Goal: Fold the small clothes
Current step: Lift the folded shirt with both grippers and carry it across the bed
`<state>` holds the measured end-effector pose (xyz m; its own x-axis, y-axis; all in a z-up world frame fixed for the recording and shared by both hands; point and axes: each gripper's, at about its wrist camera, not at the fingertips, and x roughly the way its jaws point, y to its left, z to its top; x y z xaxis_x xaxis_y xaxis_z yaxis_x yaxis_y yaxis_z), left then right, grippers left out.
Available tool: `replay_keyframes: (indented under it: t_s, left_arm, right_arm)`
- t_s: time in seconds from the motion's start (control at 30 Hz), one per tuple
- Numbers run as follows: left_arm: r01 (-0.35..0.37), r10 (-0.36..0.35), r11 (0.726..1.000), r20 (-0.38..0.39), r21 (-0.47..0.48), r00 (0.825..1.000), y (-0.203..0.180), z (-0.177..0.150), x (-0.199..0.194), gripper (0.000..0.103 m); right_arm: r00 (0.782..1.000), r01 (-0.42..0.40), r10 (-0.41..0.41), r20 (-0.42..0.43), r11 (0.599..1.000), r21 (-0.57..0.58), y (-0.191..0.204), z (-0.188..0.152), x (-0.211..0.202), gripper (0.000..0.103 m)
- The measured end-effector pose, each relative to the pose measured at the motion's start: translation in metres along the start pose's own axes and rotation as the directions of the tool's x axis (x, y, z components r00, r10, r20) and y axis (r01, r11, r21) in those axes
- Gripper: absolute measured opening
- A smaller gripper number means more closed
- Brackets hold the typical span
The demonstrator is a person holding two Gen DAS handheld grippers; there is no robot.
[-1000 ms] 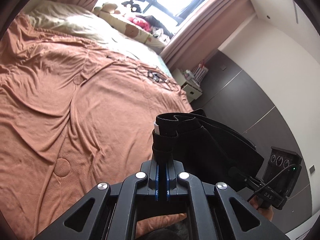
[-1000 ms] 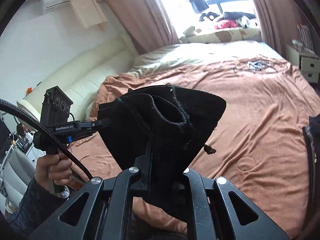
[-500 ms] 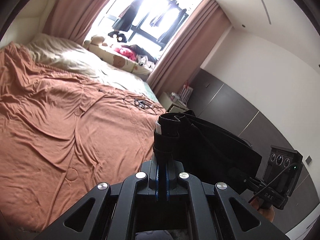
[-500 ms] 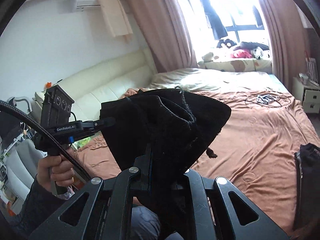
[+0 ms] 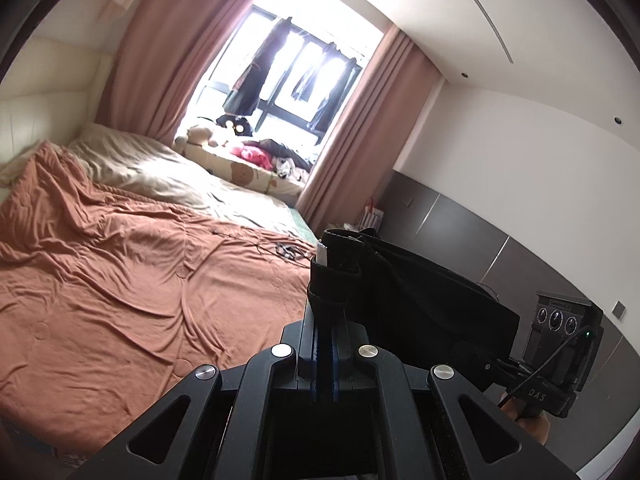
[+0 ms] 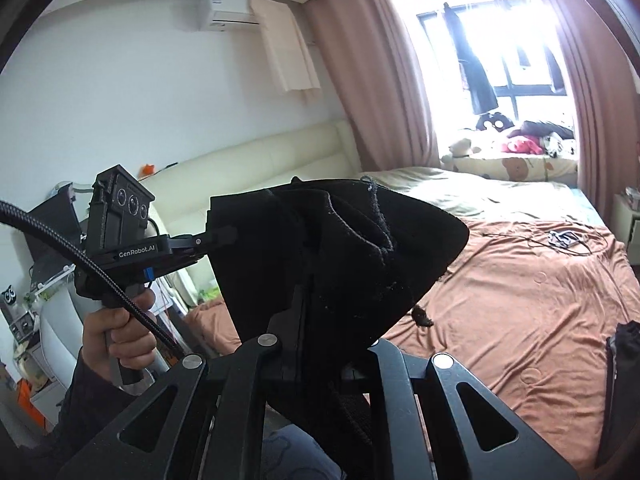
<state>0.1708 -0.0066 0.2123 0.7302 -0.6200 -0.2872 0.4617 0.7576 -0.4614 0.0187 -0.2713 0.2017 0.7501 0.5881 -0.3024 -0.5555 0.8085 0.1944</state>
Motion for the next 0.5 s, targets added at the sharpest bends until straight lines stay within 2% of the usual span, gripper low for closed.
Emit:
replay_keyframes:
  t_s: [0.3, 0.5]
  left_arm:
    - [-0.053, 0.054, 0.998, 0.063, -0.029, 0.997, 0.049, 0.004, -0.034, 0.004]
    - [-0.091, 0.102, 0.991, 0.111, -0.094, 0.989, 0.112, 0.01, -0.065, 0.004]
  right_arm:
    - [0.997, -0.062, 0.059, -0.047, 0.996, -0.059, 0.008, 0.01, 0.056, 0.006]
    - [0.992, -0.104, 0.096, -0.079, 0.99, -0.099, 0.027, 0.02, 0.107, 0.006]
